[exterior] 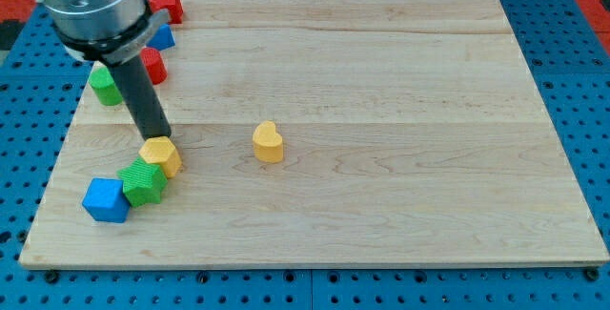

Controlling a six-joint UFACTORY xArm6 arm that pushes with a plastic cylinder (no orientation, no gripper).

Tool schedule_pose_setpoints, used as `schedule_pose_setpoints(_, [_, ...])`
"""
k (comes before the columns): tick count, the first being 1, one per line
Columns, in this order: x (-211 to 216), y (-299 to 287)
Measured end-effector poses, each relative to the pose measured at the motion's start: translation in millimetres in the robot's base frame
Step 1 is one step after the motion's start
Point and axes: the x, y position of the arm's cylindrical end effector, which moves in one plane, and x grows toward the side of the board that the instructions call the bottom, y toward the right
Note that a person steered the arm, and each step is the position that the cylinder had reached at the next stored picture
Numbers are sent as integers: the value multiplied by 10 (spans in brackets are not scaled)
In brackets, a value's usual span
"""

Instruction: Push the yellow hexagon into the yellow heart

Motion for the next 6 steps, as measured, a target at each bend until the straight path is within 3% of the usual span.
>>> schedule_pose_setpoints(1, [241, -286])
schedule_pose_setpoints(2, [506, 173])
schedule_pose_setpoints(4, [334, 1189])
schedule_pose_setpoints(5, [899, 1466])
schedule_pose_setpoints(6, [1342, 1159])
